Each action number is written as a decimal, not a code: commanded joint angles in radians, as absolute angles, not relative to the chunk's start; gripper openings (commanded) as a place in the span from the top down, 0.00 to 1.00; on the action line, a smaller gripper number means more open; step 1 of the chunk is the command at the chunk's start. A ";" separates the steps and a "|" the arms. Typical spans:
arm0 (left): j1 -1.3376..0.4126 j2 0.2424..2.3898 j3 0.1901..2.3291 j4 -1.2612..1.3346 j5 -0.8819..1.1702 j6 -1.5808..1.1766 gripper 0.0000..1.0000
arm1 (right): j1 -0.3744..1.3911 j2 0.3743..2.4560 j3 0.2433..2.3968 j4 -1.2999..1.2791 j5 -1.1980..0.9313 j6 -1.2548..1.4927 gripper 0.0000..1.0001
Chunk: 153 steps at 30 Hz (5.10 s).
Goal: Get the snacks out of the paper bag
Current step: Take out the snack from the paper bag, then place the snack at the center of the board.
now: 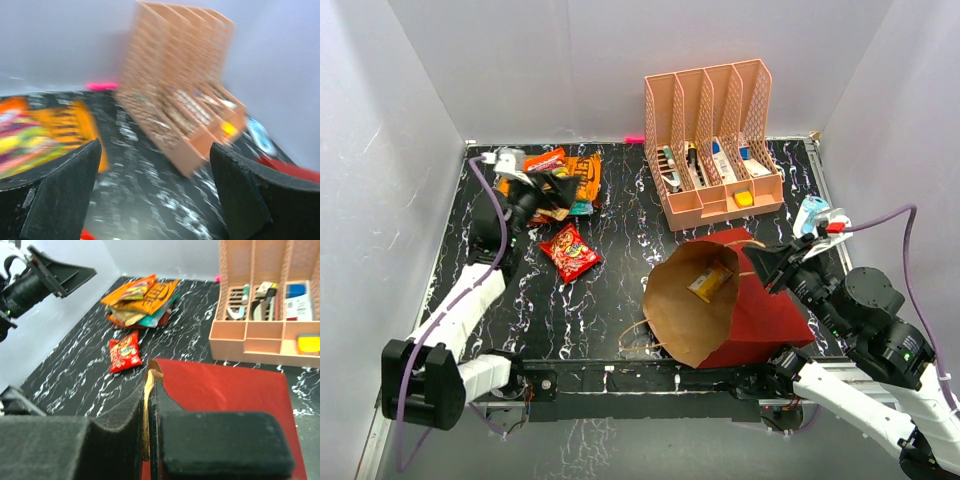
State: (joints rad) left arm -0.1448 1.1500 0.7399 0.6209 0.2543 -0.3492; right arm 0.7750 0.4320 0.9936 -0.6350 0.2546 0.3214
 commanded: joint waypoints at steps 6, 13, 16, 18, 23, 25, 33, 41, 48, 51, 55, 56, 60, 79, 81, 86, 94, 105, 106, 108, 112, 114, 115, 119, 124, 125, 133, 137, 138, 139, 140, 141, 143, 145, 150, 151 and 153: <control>-0.524 0.971 0.609 0.636 0.611 -0.408 0.13 | 0.777 0.528 1.057 -0.850 0.144 0.395 0.92; -0.830 0.855 0.504 0.581 0.587 -0.124 0.19 | 0.777 0.456 1.069 -0.974 0.142 0.487 0.93; -1.010 0.881 0.476 0.530 0.498 0.113 0.25 | 0.777 0.389 1.065 -0.966 0.207 0.544 0.92; -1.120 0.947 0.514 0.446 0.444 0.283 0.27 | 0.776 0.356 1.053 -0.940 0.232 0.569 0.92; -1.289 1.170 0.607 0.435 0.255 0.479 0.35 | 0.778 0.375 1.055 -0.908 0.235 0.574 0.92; -1.345 1.241 0.615 0.539 0.156 0.514 0.41 | 0.777 0.402 1.067 -0.907 0.232 0.571 0.92; -1.449 1.649 0.728 0.849 -0.069 0.600 0.44 | 0.777 0.443 1.067 -0.833 0.218 0.514 0.92; -1.440 1.936 0.867 1.057 -0.385 0.608 0.53 | 0.777 0.447 1.067 -0.834 0.208 0.514 0.92; -1.420 2.056 0.949 1.092 -0.532 0.587 0.32 | 0.777 0.447 1.070 -0.834 0.202 0.520 0.92; -1.399 2.084 0.980 1.064 -0.568 0.561 0.25 | 0.777 0.453 1.070 -0.833 0.198 0.521 0.92; -1.392 2.104 1.019 1.003 -0.563 0.504 0.18 | 0.777 0.454 1.057 -0.824 0.194 0.528 0.92; -1.392 2.115 1.030 0.994 -0.576 0.492 0.17 | 0.778 0.454 1.051 -0.819 0.192 0.529 0.93; -1.384 2.162 1.068 0.956 -0.671 0.438 0.13 | 0.777 0.458 1.050 -0.811 0.190 0.528 0.93; -1.362 1.984 0.938 0.836 -0.593 0.278 0.98 | 0.776 0.472 1.072 -0.816 0.210 0.532 0.92; -1.366 1.958 0.935 0.816 -0.557 0.272 1.00 | 0.776 0.472 1.072 -0.824 0.213 0.519 0.93; -1.387 1.835 0.879 0.788 -0.404 0.223 1.00 | 0.777 0.442 1.080 -0.881 0.241 0.498 0.92; -1.390 1.517 0.805 0.560 -0.048 -0.020 1.00 | 0.779 0.346 1.068 -0.893 0.384 0.524 0.92; -1.390 1.015 0.821 0.121 0.007 -0.185 1.00 | 0.781 0.172 1.012 -0.835 0.712 0.833 0.92; -1.390 0.975 0.833 0.082 -0.013 -0.185 1.00 | 0.780 0.178 1.013 -0.811 0.755 0.839 0.93; -1.389 0.907 0.865 -0.002 -0.063 -0.178 1.00 | 0.782 0.217 1.029 -0.759 0.811 0.808 0.92; -1.387 0.812 0.935 -0.108 -0.201 -0.165 1.00 | 0.781 0.357 1.115 -0.715 0.920 0.725 0.92; -1.387 0.792 0.971 -0.136 -0.288 -0.161 1.00 | 0.782 0.438 1.133 -0.696 0.923 0.714 0.93; -1.386 0.791 0.988 -0.151 -0.323 -0.156 1.00 | 0.782 0.473 1.133 -0.674 0.900 0.684 0.93; -1.385 0.852 1.069 -0.250 -0.518 -0.149 1.00 | 0.782 0.609 1.152 -0.626 0.696 0.525 0.92; -1.337 0.919 1.160 -0.337 -0.639 -0.131 1.00 | 0.782 0.724 1.191 -0.689 0.442 0.374 0.93; -1.306 0.925 1.169 -0.340 -0.633 -0.126 1.00 | 0.782 0.727 1.194 -0.700 0.430 0.372 0.93; -0.839 1.105 1.283 -0.412 -0.346 -0.163 1.00 | 0.782 0.580 1.083 -0.625 0.426 0.421 0.93; -0.611 1.233 1.315 -0.362 -0.293 -0.162 1.00 | 0.782 0.538 1.064 -0.638 0.429 0.434 0.92; -0.544 1.256 1.316 -0.338 -0.261 -0.183 1.00 | 0.782 0.532 1.064 -0.644 0.426 0.434 0.92; -0.482 1.282 1.312 -0.306 -0.219 -0.200 1.00 | 0.781 0.529 1.065 -0.649 0.425 0.434 0.92; -0.423 1.306 1.300 -0.256 -0.183 -0.214 1.00 | 0.782 0.523 1.065 -0.652 0.424 0.434 0.93; -0.375 1.332 1.283 -0.204 -0.161 -0.216 1.00 | 0.782 0.519 1.066 -0.654 0.423 0.432 0.93; -0.292 1.397 1.275 -0.133 -0.150 -0.205 1.00 | 0.782 0.512 1.070 -0.658 0.421 0.427 0.93; -0.221 1.442 1.247 -0.028 -0.141 -0.190 1.00 | 0.782 0.506 1.076 -0.663 0.417 0.422 0.93; -0.078 1.581 1.272 0.068 -0.104 -0.205 1.00 | 0.782 0.484 1.069 -0.673 0.424 0.421 0.92; -0.061 1.605 1.281 0.073 -0.093 -0.204 1.00 | 0.782 0.480 1.067 -0.675 0.427 0.419 0.93; -0.040 1.656 1.292 0.093 -0.089 -0.197 1.00 | 0.782 0.472 1.060 -0.680 0.434 0.419 0.92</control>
